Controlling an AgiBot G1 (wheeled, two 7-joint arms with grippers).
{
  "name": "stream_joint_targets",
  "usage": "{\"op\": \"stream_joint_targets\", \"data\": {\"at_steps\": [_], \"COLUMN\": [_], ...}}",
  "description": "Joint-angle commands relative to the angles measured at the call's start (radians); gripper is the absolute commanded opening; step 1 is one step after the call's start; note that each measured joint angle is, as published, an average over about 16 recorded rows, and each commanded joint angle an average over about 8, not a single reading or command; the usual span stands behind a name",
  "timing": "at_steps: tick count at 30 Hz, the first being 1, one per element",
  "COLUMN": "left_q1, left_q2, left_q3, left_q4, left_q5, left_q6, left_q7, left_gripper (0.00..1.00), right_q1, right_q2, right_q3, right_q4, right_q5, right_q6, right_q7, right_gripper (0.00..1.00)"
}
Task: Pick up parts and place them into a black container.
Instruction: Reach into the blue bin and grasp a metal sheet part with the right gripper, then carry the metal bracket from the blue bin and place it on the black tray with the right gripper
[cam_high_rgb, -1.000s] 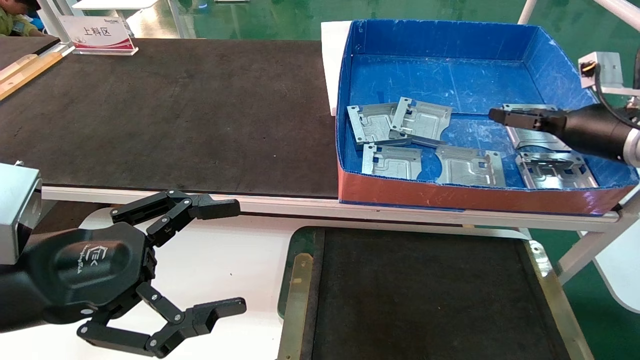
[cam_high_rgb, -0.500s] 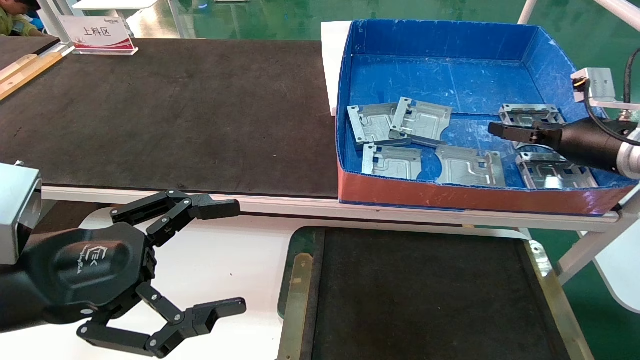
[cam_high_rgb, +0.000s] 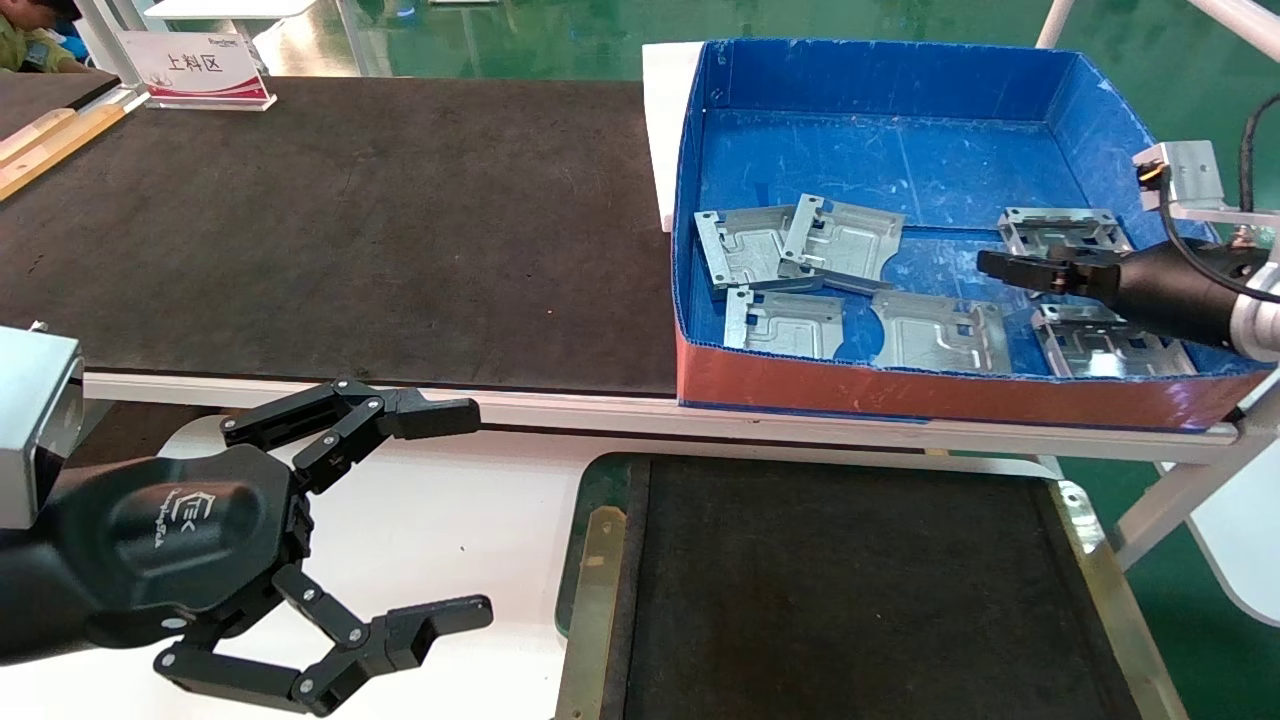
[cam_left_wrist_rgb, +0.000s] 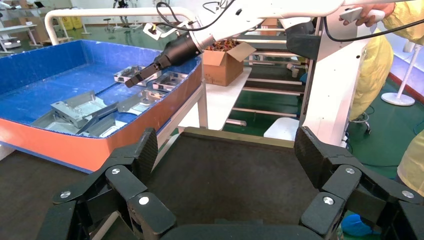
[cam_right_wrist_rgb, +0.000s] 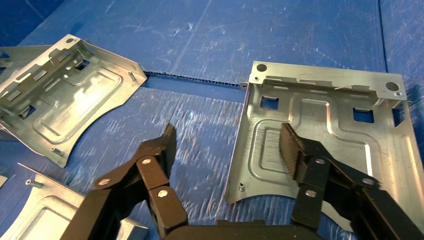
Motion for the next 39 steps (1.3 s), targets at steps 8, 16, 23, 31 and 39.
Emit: {"op": "stream_joint_targets", "data": {"at_steps": [8, 16, 23, 31, 39], "left_q1": [0.0, 0.0, 0.0, 0.0, 0.0], "left_q2": [0.0, 0.0, 0.0, 0.0, 0.0], "left_q3": [0.0, 0.0, 0.0, 0.0, 0.0], "left_q4": [0.0, 0.0, 0.0, 0.0, 0.0], "left_q5": [0.0, 0.0, 0.0, 0.0, 0.0], "left_q6": [0.0, 0.0, 0.0, 0.0, 0.0], "left_q7": [0.0, 0.0, 0.0, 0.0, 0.0], "left_gripper": [1.0, 1.0, 1.0, 1.0, 1.0], "right_q1": [-0.006, -0.005, 0.0, -0.003, -0.001], "right_q2": [0.004, 0.008, 0.011, 0.008, 0.016], "right_q3": [-0.003, -0.007, -0.013, -0.015, -0.013], "right_q4": [0.012, 0.018, 0.024, 0.026, 0.042], "right_q5": [-0.004, -0.01, -0.019, -0.021, -0.019], "right_q6": [0.0, -0.001, 0.002, -0.001, -0.018], "right_q7": [0.0, 0.004, 0.004, 0.007, -0.009], "right_gripper": [0.0, 0.0, 0.0, 0.0, 0.0]}}
